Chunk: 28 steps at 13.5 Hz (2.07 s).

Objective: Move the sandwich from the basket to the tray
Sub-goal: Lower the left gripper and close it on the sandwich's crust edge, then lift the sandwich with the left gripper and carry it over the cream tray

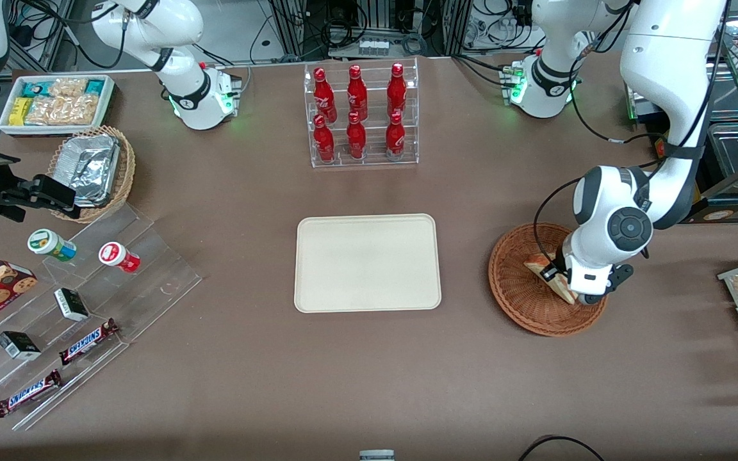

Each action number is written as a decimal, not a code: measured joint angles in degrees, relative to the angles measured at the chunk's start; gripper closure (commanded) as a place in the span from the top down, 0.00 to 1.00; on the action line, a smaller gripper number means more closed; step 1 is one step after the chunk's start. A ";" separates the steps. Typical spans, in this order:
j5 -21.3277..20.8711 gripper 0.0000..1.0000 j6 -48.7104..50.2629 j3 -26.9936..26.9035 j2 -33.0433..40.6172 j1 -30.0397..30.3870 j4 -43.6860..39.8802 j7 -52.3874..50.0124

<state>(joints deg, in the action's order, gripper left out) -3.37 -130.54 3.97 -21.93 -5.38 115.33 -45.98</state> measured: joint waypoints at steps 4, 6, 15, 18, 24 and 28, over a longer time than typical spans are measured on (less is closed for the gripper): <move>-3.00 0.00 5.60 0.10 2.67 -0.06 -0.66 0.04; -3.29 0.00 8.13 0.34 4.11 -0.24 -1.48 0.06; -3.39 0.00 19.35 9.12 6.43 -0.75 -8.60 4.44; -3.40 0.00 20.24 12.97 6.48 -0.86 -10.77 7.66; -1.63 0.00 20.22 19.07 3.89 -1.07 -13.21 17.48; -1.28 0.00 20.15 22.50 -1.51 -1.75 -16.97 18.01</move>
<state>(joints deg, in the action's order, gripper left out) -4.65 -110.39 26.47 -23.45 -7.14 98.36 -27.97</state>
